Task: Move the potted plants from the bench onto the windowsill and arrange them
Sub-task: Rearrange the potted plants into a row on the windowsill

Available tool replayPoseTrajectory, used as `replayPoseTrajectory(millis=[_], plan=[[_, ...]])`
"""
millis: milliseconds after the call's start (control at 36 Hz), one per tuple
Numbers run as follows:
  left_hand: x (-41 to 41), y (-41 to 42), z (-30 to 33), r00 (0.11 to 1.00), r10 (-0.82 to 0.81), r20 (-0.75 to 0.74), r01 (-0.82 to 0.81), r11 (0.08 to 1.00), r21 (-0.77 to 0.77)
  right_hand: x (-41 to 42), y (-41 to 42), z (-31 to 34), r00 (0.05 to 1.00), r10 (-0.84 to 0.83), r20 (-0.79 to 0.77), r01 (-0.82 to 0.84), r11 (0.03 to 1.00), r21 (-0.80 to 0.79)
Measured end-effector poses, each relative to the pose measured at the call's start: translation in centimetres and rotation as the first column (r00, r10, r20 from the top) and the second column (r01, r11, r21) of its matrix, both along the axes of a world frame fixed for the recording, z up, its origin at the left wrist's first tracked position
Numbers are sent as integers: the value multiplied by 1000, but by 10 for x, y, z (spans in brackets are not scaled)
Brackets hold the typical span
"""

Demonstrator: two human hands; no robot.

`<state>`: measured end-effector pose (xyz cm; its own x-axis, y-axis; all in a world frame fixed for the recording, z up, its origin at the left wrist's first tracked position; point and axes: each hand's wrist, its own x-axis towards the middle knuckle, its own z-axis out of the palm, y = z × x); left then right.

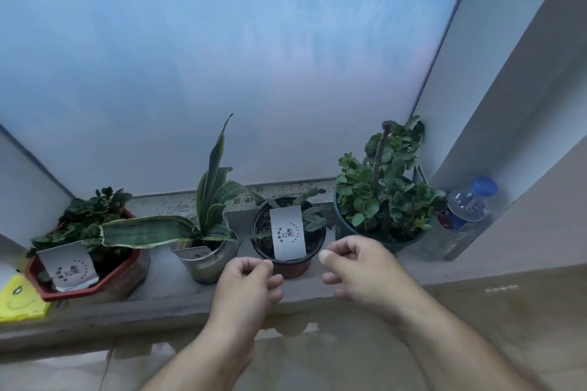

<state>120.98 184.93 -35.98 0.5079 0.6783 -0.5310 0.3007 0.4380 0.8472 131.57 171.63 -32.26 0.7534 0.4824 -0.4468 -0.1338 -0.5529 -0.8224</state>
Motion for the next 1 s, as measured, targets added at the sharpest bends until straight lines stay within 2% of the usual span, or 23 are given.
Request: replayPoseTrajectory(millis=[111,194,306,389,500,583,806,1000], plan=[[9,-13,6,993,-115,38,112,991,73,3,-29,22,991,130,32,-129,990,-54],[20,-26,6,981,-188,50,184,980,75,15,-55,32,986,142,87,-129,982,-139],[41,-43,8,966,-248,73,246,969,36,45,-79,24,998,-25,66,35,986,-165],[56,-50,10,961,-259,99,259,966,10,66,-88,9,965,-251,78,256,964,-76],[74,-65,8,957,-267,114,266,964,25,84,-89,-6,864,-493,104,486,870,86],[82,-77,6,953,-280,117,274,960,67,91,-83,-15,840,-522,145,506,852,135],[94,-87,4,963,-264,60,249,951,185,97,-74,-19,825,-563,50,549,819,166],[97,-77,-4,948,-316,26,307,936,173,102,-71,-23,790,-602,-116,613,767,189]])
